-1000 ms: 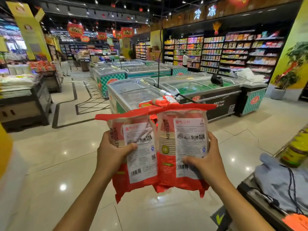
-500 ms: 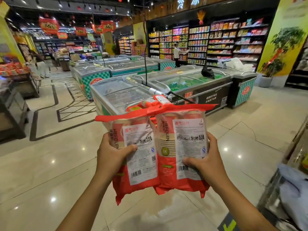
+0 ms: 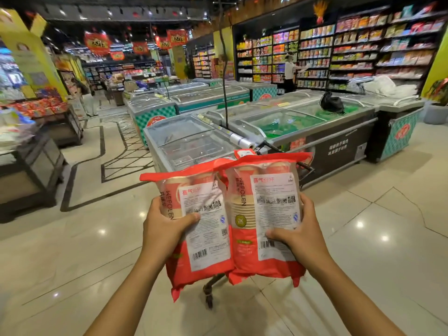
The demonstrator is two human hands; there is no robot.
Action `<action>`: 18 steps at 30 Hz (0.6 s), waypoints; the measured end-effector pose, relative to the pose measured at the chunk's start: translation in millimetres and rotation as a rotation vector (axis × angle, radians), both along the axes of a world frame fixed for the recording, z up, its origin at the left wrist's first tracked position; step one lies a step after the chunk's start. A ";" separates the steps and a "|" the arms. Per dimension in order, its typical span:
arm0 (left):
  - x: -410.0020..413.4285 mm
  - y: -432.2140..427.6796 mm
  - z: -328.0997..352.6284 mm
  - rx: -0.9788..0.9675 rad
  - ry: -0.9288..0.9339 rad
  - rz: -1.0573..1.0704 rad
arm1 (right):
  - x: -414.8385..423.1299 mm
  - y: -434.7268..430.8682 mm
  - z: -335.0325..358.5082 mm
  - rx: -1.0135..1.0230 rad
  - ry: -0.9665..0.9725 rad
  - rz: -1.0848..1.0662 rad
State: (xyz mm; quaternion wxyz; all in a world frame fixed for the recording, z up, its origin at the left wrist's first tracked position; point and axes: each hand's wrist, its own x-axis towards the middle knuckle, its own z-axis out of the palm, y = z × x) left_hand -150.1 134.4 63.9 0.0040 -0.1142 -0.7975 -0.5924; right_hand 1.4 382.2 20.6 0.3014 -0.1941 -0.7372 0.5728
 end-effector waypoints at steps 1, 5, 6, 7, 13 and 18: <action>-9.0 9.0 -2.8 0.003 -0.010 0.002 | -10.0 9.6 -0.7 0.001 -0.002 0.001; -45.8 41.0 -11.9 -0.003 -0.032 0.019 | -48.2 40.6 -7.2 -0.034 -0.029 0.014; -55.8 48.0 -14.1 -0.002 -0.038 0.021 | -58.2 47.3 -9.7 -0.043 -0.036 0.020; -66.2 54.5 -16.7 -0.001 -0.044 0.019 | -68.0 53.8 -12.5 -0.050 -0.041 0.024; -136.6 98.2 -42.1 0.021 -0.096 0.004 | -132.4 99.2 -29.9 -0.077 -0.090 0.029; -213.1 141.6 -62.5 0.076 -0.149 -0.022 | -199.4 142.1 -38.0 -0.087 -0.118 0.001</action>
